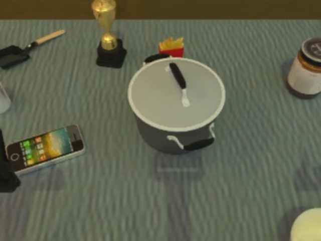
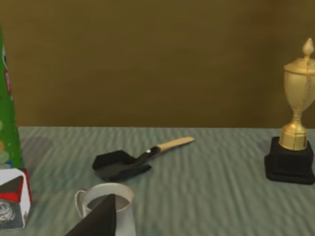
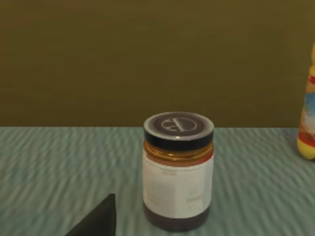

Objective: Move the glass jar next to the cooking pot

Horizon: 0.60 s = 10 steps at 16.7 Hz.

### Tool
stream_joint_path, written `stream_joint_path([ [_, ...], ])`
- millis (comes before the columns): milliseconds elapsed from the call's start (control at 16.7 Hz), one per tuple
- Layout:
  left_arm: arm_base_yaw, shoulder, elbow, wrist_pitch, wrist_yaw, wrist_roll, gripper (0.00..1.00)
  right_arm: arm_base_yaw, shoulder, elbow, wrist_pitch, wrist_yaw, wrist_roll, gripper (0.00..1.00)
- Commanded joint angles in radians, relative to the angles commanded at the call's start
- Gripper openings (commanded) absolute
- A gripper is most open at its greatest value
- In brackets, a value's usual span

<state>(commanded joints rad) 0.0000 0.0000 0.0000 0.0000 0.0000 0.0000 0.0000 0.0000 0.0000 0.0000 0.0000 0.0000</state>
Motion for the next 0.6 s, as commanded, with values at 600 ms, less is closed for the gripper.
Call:
stream_joint_path([
  [600,0.000,0.000,0.000,0.000,0.000,0.000,1.00,-0.010,0.316,0.272,-0.227,0.008,-0.015,1.00],
])
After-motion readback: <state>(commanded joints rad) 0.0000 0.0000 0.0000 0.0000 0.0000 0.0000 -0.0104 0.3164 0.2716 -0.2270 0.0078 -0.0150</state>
